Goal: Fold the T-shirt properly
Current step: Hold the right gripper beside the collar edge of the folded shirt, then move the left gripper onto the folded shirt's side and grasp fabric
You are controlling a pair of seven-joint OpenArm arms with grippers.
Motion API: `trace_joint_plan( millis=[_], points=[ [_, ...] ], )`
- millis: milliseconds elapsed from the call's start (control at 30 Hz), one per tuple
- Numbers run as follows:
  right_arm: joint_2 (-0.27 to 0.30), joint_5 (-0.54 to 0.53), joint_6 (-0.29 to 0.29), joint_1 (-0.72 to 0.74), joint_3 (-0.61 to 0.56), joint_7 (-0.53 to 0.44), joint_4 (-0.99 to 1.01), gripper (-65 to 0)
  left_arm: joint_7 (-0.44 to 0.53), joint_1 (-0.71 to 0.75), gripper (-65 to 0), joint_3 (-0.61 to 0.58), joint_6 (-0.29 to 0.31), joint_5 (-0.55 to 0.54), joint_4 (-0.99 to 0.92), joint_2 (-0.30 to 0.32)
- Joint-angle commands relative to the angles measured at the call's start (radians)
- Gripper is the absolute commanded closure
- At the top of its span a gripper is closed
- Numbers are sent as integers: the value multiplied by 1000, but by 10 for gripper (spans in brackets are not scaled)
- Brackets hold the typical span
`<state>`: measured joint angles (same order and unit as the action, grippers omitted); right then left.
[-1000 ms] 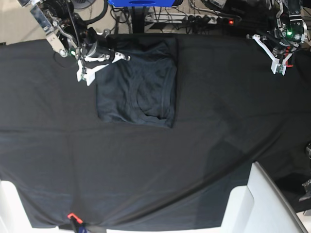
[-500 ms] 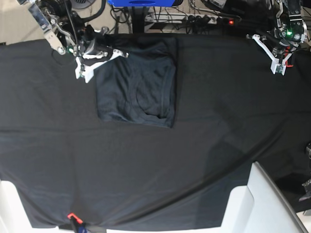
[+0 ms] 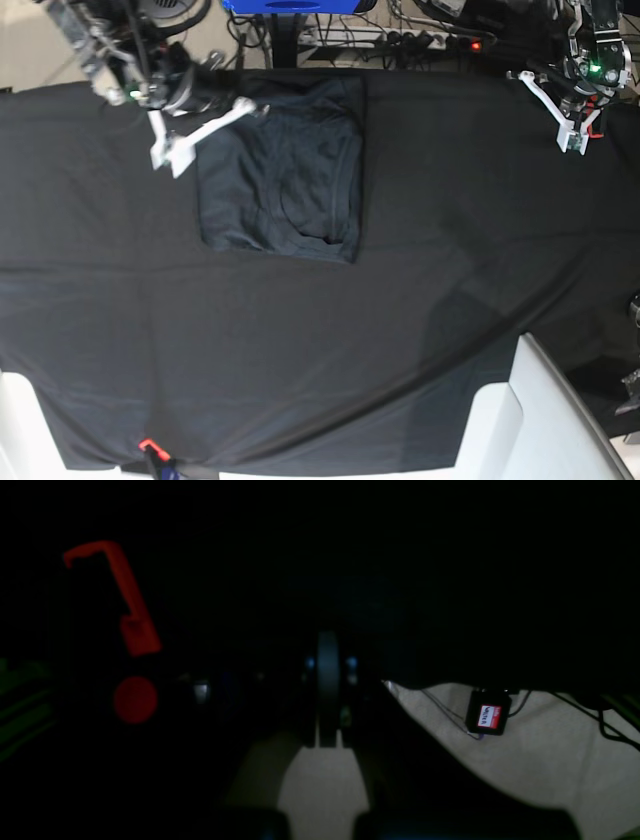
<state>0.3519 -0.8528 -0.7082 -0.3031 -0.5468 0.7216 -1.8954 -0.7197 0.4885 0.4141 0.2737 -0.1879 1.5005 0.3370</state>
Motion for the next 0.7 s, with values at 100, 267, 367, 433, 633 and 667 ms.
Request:
trace_joint_plan(
  millis=[100,267,367,433,633,667],
  points=[
    [-1,-10,10,25,1,-4,-36,0,2,2,0,-119,92,-6,74,10],
    [-1,-10,10,32,11,-7,-22,0,-137,-84,0,-172,276,-120,122,-51],
    [0,-10,10,35,15,-7,-22,-2,-156,-142,-20,-171,299,-249,91,-65],
    [0,-10,10,38,52,-3,-22,-2,-156,-176,-197,-171,299,-359,56,-65],
    [52,-10,10,41,169,-1,-20,-155,-156,-267,-609,-205,301,-635,-59,-66],
    [65,-10,10,43,186,-1,-20,-191,-153,-278,-642,-232,301,-657,-68,-66]
  ],
)
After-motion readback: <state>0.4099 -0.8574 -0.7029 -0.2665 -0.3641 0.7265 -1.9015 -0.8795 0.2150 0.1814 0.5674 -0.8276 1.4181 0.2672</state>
